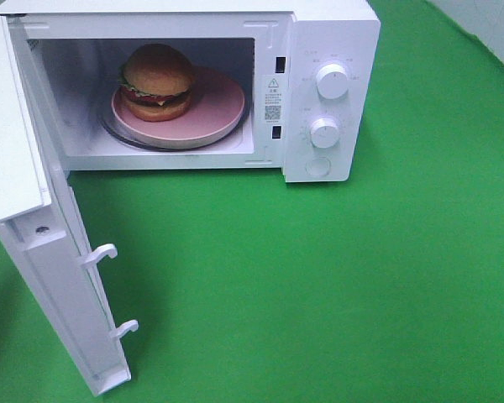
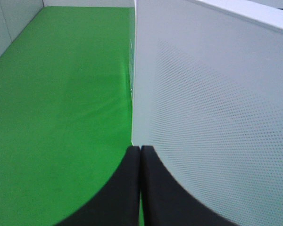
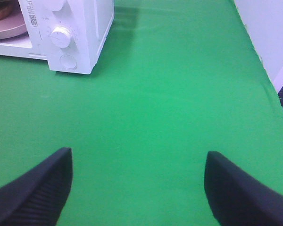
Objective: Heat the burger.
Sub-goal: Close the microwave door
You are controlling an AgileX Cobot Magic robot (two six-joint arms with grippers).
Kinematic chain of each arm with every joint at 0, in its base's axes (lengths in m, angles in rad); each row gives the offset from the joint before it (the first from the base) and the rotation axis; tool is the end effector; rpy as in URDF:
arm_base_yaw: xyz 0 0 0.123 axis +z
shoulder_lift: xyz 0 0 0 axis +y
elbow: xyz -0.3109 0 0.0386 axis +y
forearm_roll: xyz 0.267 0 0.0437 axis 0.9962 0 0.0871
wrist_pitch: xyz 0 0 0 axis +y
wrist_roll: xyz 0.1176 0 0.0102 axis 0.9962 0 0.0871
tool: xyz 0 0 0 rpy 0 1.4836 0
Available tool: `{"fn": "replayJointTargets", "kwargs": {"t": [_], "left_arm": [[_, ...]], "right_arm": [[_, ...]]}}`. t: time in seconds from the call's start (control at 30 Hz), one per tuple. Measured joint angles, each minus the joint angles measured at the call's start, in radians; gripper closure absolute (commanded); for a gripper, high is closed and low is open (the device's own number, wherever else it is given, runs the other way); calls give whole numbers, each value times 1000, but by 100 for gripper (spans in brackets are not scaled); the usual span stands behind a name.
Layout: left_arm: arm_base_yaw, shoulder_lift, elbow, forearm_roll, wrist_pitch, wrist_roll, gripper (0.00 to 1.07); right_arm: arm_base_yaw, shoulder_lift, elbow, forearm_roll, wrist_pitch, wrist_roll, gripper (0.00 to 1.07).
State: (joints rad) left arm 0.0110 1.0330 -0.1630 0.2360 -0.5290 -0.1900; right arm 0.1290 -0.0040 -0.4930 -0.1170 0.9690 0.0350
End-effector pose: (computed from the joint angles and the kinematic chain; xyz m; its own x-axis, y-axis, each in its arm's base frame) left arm 0.1927 -0.0118 0.2030 -0.2613 0.0117 -0.9652 0.1068 0.9941 -0.0168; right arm 0.0132 -0.0097 0.2822 -0.3679 -0.0793 -0.9265 -0.0511 0.9966 -0.0650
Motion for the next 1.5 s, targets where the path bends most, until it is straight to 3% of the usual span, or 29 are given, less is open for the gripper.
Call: {"fn": "replayJointTargets", "kwargs": {"t": [0.27,0.5,0.93,1.23,1.3,1.5], "left_arm": [[0,147,0,122,-159,-54,107],[0,262,-5,173,-277,-67,107],[0,411,-63,246,-334,-108,107],[-58,479,-108,224,-337,-105,107],[-143,521,-137,131,-337,-89,107],[-239,578,-177,27,-337,-62,107]], "right_arm": [[0,0,0,0,0,0,33],[0,0,0,0,0,0,33],[0,0,0,0,0,0,33],[0,0,0,0,0,0,33],[0,0,0,0,0,1,33],[0,0,0,0,0,1,33]]}}
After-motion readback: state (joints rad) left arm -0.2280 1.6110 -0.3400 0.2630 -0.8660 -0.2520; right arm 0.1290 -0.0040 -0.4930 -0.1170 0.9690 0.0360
